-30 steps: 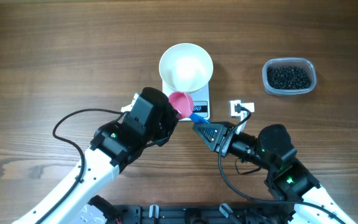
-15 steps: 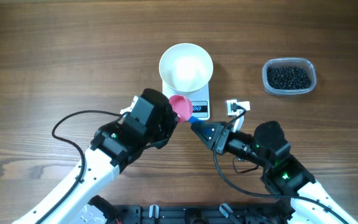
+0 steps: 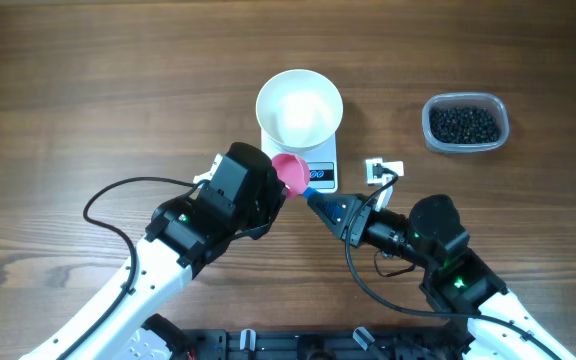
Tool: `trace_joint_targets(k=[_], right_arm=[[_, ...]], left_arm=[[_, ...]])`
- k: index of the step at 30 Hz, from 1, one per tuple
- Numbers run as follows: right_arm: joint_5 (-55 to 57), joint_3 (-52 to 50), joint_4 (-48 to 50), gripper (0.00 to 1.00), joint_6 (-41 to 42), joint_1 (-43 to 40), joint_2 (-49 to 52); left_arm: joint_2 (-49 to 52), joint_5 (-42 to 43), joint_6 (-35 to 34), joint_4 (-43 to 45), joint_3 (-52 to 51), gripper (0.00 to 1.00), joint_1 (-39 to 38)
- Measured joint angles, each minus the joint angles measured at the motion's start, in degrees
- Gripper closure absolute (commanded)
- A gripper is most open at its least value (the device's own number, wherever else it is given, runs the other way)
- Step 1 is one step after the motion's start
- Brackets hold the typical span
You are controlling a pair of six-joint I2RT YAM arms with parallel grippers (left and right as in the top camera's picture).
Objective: Scoop item into bowl and weigh 150g on scale
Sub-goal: 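Grasp the scoop's blue handle with the right gripper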
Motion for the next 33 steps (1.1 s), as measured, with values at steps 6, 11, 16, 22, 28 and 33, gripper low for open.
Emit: trace_joint_targets(k=[6, 11, 16, 22, 28, 33], right_arm=[[0.13, -0.02, -0.72, 0.96, 0.04, -0.07, 0.33], [0.17, -0.02, -0.74, 0.96, 0.5, -0.04, 0.44], [0.17, -0.02, -0.74, 0.89, 1.53, -0.04, 0.44], [-0.24, -0.02, -0.31, 0.79, 2.73, -0.04, 0.44], [-0.7, -0.02, -0.07, 0.77, 2.97, -0.04, 0.44], [-1.07, -0.02, 0.11, 0.73, 2.99, -0.02, 0.44]], left_arm=[[-0.02, -0.02, 0.0, 0.0, 0.0, 0.96, 0.0], [-0.02, -0.02, 0.0, -0.13, 0.0, 0.96, 0.0], [-0.02, -0.02, 0.0, -0.15, 0.0, 0.96, 0.0], [-0.02, 0.0, 0.0, -0.17, 0.0, 0.96, 0.0], [-0.02, 0.0, 0.04, -0.17, 0.0, 0.96, 0.0], [-0.02, 0.0, 0.17, -0.17, 0.0, 0.96, 0.0]])
